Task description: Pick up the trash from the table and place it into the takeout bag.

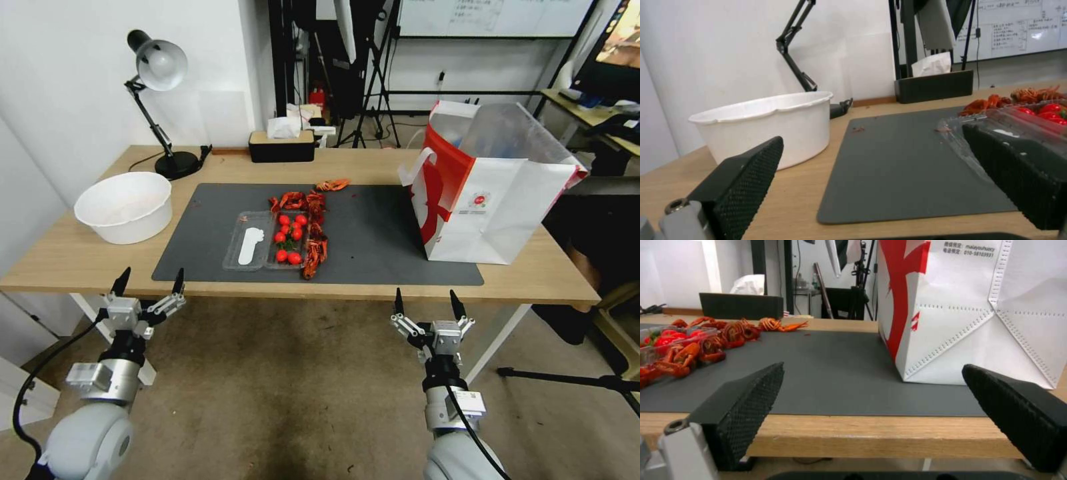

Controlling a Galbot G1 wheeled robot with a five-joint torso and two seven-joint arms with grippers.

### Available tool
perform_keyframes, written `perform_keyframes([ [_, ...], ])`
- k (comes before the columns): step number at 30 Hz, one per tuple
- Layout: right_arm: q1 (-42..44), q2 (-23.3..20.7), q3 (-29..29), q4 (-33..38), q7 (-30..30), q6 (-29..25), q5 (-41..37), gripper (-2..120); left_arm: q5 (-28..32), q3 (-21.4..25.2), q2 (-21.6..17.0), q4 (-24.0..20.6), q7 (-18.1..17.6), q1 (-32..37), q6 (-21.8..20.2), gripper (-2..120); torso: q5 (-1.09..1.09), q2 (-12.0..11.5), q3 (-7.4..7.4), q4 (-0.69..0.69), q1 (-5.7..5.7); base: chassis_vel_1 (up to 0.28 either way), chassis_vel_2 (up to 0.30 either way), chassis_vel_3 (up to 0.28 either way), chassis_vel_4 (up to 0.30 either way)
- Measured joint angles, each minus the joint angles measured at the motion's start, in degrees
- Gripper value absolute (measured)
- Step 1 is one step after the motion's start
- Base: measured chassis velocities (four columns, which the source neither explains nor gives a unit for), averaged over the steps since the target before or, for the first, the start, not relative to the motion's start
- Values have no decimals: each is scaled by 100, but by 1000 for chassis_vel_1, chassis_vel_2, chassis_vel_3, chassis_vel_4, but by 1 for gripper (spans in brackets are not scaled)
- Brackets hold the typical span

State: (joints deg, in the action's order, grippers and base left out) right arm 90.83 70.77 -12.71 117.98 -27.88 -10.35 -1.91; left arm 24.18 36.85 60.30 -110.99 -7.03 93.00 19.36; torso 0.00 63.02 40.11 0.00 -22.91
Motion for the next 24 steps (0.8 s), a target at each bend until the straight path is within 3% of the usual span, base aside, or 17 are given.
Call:
perform_keyframes([
  [24,23,41,3,-79,14,-20,12,100,-37,-71,42,194,149,53,221,100,0,0,0,0,0,0,0,0,0],
])
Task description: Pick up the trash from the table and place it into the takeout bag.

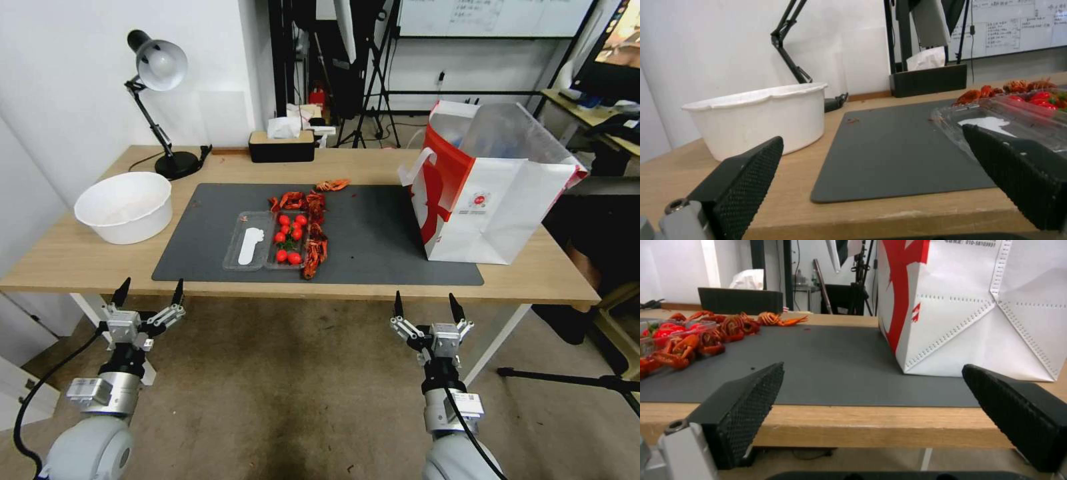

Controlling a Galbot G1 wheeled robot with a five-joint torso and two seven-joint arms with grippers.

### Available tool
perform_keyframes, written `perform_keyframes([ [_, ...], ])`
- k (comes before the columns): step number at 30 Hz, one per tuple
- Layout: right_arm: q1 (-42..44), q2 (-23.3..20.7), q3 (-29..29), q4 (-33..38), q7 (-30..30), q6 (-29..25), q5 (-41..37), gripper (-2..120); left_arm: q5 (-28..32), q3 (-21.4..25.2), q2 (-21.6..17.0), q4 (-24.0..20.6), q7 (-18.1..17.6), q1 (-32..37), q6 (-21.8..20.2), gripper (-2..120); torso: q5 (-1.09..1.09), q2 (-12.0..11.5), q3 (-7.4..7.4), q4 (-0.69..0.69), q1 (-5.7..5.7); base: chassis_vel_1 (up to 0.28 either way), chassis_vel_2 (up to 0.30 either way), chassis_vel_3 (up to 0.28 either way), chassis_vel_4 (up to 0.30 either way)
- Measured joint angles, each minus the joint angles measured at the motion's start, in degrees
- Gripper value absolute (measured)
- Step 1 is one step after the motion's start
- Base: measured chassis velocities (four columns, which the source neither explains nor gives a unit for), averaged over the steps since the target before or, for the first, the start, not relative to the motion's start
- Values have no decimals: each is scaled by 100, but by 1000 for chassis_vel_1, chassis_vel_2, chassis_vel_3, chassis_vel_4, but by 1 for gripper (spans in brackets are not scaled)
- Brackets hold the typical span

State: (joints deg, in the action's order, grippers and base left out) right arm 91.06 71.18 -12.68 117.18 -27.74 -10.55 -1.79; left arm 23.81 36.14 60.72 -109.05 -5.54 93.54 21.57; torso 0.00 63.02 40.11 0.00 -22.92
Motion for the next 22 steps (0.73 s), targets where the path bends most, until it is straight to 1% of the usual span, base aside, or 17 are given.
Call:
perform_keyframes([
  [22,8,21,-8,-61,1,-52,20,100,-11,-15,-7,35,13,0,12,100,0,0,0,0,0,0,0,0,0],
])
